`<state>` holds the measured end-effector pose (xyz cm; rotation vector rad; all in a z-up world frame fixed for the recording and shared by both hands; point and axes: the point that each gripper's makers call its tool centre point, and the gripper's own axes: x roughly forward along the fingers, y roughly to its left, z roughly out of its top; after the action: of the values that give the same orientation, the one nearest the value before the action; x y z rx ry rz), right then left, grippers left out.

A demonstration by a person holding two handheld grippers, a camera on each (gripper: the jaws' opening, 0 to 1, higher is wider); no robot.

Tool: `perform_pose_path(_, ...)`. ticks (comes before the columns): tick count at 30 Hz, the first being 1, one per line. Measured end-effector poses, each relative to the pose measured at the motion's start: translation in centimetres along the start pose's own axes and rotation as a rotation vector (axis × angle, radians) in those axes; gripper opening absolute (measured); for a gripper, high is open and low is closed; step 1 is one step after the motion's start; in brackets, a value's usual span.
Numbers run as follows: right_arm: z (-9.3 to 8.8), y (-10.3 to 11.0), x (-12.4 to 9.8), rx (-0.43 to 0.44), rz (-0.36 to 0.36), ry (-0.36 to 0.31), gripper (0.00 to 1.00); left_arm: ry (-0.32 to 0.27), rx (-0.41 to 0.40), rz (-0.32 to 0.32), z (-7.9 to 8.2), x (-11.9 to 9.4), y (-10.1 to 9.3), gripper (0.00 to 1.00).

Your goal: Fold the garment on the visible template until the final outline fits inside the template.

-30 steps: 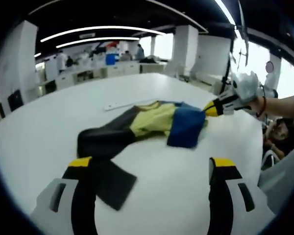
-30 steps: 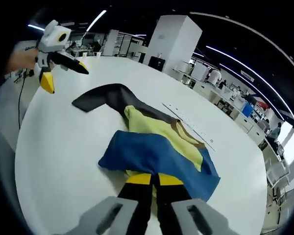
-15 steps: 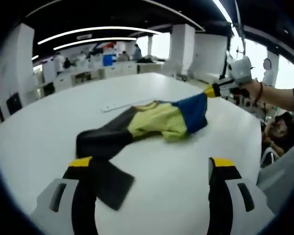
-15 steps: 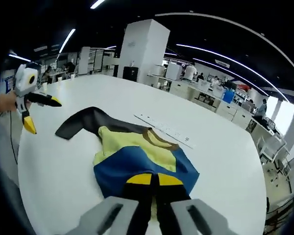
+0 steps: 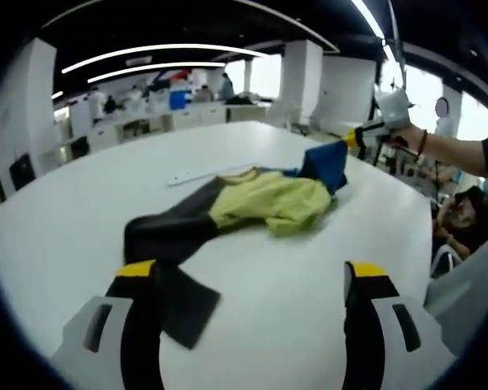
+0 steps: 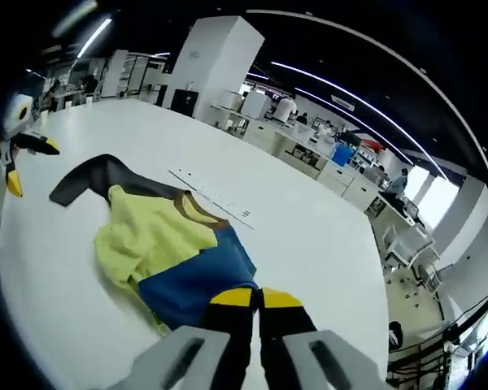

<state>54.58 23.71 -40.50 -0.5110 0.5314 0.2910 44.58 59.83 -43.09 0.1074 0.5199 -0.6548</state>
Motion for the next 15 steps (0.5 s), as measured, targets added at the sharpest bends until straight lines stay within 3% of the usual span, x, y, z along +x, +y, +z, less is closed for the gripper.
perform_pose_path(9, -1.6, -3.1, -0.8, 0.016, -0.085, 0.057, 0.0, 0.006, 0.004, -0.004, -0.2, -0.2, -0.2, 0.89)
perform_pose_path(15, -3.7, -5.3, -1.3, 0.064, -0.157, 0.112, 0.0, 0.011, 0.007, -0.009, -0.3, -0.2, -0.3, 0.89)
